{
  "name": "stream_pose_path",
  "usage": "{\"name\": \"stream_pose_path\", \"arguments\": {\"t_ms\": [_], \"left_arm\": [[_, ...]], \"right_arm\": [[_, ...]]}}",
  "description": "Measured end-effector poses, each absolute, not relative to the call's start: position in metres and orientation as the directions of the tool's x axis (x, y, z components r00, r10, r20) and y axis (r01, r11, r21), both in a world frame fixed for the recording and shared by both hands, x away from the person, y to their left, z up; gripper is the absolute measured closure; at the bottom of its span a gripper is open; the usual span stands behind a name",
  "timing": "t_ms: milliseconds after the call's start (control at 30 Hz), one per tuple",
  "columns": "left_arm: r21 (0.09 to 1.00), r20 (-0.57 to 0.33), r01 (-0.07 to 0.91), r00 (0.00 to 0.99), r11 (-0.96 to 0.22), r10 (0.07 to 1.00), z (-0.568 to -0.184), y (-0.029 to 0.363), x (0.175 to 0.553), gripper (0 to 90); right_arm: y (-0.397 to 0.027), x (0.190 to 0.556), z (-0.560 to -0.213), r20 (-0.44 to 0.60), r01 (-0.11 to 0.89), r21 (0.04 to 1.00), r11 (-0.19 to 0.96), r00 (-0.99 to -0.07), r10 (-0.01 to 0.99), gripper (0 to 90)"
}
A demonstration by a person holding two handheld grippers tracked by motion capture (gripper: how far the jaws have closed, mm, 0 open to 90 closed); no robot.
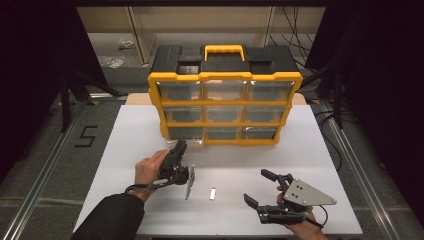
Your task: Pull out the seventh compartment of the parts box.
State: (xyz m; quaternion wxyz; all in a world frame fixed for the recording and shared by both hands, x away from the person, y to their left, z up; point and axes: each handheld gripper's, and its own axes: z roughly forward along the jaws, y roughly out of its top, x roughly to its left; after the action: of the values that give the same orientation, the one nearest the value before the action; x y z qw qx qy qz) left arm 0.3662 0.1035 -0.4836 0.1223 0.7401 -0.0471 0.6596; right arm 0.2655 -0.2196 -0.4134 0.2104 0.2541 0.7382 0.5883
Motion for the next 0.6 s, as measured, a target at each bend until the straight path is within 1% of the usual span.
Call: {"name": "stream_pose_path", "arguments": {"t_ms": [100, 200, 267, 600], "left_arm": [[0.11, 0.989, -0.233, 0.127, -0.966, 0.082, -0.4831, 0.1038, 0.3638, 77.3], [0.123, 0.987, -0.243, 0.135, -0.962, 0.092, -0.4831, 0.105, 0.3613, 77.3], [0.108, 0.988, -0.243, 0.132, -0.964, 0.077, -0.4816, 0.106, 0.3585, 77.3], [0.103, 0.989, -0.251, 0.131, -0.962, 0.072, -0.4821, 0.1062, 0.3569, 77.3]], "right_arm": [[-0.2196, 0.2655, -0.4137, -0.011, 0.129, 0.975, 0.18, -0.783, 0.622, 15.5], [-0.2197, 0.2654, -0.4135, -0.012, 0.128, 0.975, 0.179, -0.782, 0.623, 15.5], [-0.2194, 0.2653, -0.4137, -0.011, 0.129, 0.975, 0.18, -0.782, 0.623, 15.5], [-0.2196, 0.2654, -0.4137, -0.011, 0.13, 0.975, 0.18, -0.782, 0.623, 15.5]]}}
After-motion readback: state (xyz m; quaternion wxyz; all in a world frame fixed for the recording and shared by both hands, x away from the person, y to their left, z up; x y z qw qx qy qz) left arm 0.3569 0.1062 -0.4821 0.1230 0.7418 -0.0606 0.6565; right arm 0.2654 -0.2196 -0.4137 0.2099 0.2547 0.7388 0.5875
